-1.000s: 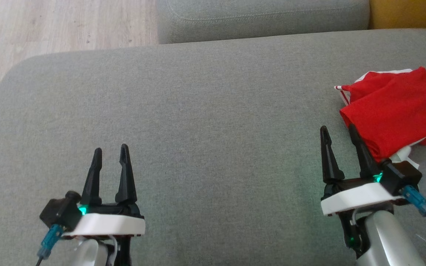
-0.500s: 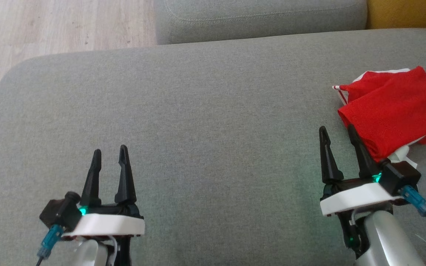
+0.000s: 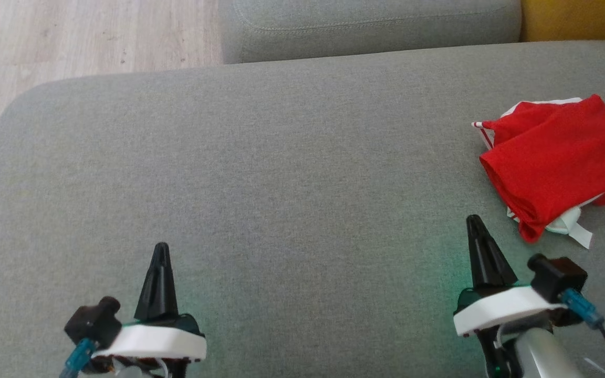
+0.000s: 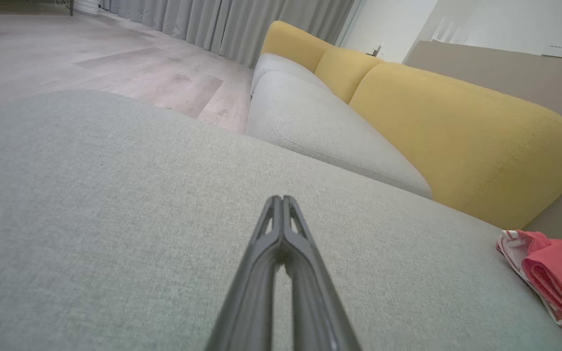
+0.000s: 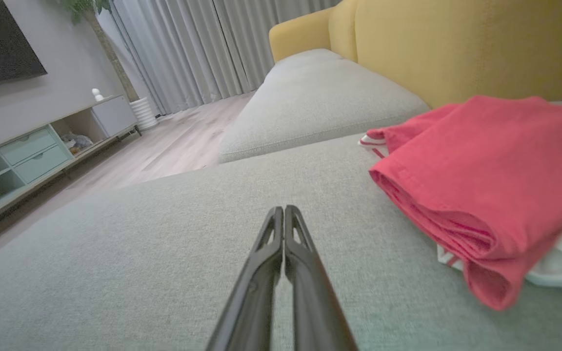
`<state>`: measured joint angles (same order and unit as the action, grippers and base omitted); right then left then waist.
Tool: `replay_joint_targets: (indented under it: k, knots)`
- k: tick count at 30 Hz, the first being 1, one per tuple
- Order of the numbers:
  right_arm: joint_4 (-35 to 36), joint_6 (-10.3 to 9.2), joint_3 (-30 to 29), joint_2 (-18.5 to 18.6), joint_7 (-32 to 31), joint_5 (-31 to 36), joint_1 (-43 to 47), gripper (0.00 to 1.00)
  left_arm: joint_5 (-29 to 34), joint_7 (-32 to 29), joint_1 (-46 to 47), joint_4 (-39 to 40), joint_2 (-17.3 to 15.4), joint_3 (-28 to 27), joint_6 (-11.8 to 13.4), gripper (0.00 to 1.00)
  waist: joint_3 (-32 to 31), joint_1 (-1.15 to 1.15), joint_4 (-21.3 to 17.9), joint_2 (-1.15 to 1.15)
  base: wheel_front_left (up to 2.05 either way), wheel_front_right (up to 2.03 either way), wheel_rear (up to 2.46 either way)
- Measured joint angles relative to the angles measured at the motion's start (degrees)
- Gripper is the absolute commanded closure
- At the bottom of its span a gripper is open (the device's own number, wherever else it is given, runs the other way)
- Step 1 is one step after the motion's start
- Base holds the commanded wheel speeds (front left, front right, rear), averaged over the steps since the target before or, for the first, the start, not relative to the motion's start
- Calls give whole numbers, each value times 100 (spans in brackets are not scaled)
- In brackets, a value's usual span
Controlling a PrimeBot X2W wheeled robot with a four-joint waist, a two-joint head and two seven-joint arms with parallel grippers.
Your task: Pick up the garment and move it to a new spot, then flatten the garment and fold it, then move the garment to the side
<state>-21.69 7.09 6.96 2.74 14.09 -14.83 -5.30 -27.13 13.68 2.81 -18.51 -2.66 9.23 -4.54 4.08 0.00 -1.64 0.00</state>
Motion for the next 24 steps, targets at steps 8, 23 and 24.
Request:
replay_joint_targets:
  k: [8, 23, 24]
  knots:
    - [20, 0, -32, 1, -109, -605, -1, 100, -490, -122, -4, 11, 0, -32, -3, 100, -30, 0, 12, 0, 0, 0, 0]
    - [74, 0, -167, 5, -302, -1522, -1, 100, -1228, -348, -4, 29, 0, -198, -36, 100, -74, 0, 31, 0, 0, 0, 0]
    - [78, 0, -170, 7, -312, -1585, -1, 100, -1281, -361, -4, 29, 0, -202, -47, 100, -77, 0, 32, 0, 0, 0, 0]
